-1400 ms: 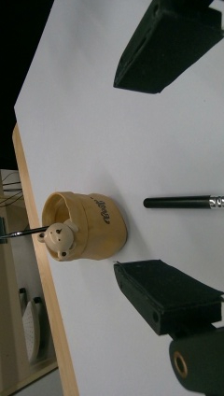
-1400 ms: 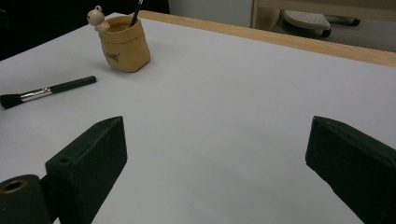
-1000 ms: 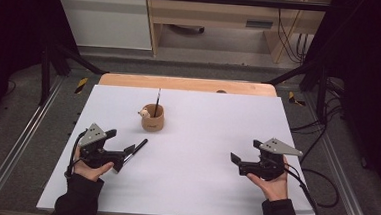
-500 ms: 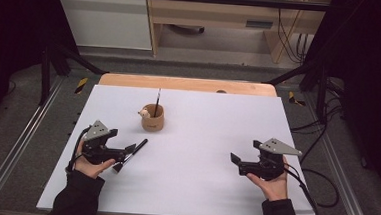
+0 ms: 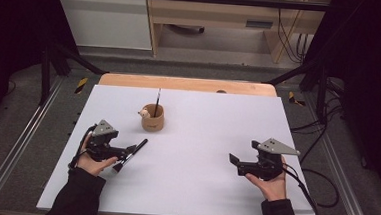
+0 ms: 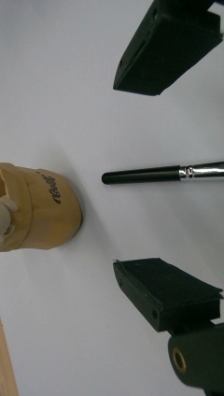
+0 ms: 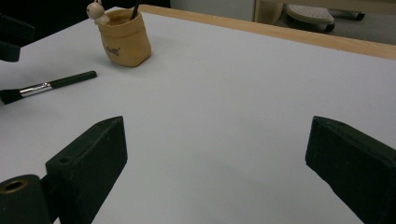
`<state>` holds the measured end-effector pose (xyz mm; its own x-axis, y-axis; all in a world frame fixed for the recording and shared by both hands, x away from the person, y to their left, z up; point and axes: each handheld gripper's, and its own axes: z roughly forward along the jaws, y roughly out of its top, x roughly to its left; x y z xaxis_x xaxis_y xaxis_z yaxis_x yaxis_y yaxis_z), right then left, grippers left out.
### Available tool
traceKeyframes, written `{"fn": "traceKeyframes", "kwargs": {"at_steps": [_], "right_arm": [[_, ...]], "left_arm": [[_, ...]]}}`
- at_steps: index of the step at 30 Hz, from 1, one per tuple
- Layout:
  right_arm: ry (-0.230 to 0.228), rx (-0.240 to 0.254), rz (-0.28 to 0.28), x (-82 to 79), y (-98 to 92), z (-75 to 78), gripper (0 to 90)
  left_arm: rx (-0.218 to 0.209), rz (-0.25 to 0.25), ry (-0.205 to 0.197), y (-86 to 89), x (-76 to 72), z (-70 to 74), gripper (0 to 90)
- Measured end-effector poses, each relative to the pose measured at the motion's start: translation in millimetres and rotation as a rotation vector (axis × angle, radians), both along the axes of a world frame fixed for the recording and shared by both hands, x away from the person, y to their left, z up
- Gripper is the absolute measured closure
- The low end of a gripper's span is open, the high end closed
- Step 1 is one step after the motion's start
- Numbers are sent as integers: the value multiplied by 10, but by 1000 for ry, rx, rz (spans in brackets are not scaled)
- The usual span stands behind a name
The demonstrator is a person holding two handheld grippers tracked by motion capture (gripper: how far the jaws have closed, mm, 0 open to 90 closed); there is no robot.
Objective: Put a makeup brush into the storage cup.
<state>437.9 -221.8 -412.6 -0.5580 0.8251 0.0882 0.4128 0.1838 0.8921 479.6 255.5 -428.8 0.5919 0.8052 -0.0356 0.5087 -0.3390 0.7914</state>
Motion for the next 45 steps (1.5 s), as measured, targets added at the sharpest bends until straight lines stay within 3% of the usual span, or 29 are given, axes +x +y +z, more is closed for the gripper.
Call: {"fn": "traceKeyframes", "kwargs": {"at_steps": [15,21,27,35,40,45], "right_arm": [[2,-6,3,5,9,-12,62],[5,-6,2,7,17,-18,61],[7,-12,3,10,22,-26,61],[8,-14,7,12,24,-30,61],[11,-13,5,13,33,-36,61],[10,-13,5,14,33,-37,61]], "left_arm": [[117,-15,90,-56,96,-179,138],[131,-13,126,-64,123,-227,174],[169,-25,155,-88,146,-273,236],[190,-52,190,-132,158,-323,352],[217,-76,199,-151,162,-341,446],[216,-83,203,-155,156,-341,524]]}}
